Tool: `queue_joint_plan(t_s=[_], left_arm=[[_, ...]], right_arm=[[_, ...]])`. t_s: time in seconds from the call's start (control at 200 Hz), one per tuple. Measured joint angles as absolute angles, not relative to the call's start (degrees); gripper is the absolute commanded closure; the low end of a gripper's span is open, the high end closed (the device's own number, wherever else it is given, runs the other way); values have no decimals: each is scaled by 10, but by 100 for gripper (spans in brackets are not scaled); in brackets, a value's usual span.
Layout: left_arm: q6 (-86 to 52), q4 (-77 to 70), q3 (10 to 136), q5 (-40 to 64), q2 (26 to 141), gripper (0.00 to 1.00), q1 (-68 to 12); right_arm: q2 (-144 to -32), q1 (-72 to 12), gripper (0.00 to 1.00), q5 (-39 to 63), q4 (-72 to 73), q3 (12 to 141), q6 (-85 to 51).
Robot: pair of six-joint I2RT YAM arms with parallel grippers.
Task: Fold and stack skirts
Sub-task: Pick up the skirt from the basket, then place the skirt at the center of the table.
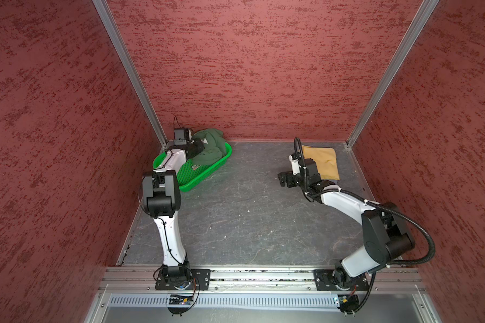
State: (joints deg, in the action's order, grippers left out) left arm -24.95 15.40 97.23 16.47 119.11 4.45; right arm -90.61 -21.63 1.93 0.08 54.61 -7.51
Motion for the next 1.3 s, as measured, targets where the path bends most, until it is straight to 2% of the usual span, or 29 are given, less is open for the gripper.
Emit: queue_joint_plan(t_s=[0.251, 0.506, 0.812, 1.027, 1.067, 1.248, 1.303], left_arm=[[-192, 123, 966, 192, 1067, 100, 6], [-62, 142, 949, 182, 978, 100, -113], [55, 157, 827, 143, 888, 100, -274], [74, 148, 711, 135, 902, 98, -345], [73, 143, 700, 136, 916, 96, -357], [50, 117, 685, 155, 989, 58, -394], [46, 109, 686, 161, 1008, 53, -398]], right_arm=[[-906, -216, 1, 6, -1, 547, -90], [-904, -217, 1, -30, -18, 551, -104], [-857, -217, 1, -99, -82, 558, -118], [-785, -217, 1, -134, -141, 559, -127], [-777, -217, 1, -135, -151, 559, -129], [-752, -217, 1, -120, -179, 559, -131], [-745, -217, 1, -103, -185, 559, -130]])
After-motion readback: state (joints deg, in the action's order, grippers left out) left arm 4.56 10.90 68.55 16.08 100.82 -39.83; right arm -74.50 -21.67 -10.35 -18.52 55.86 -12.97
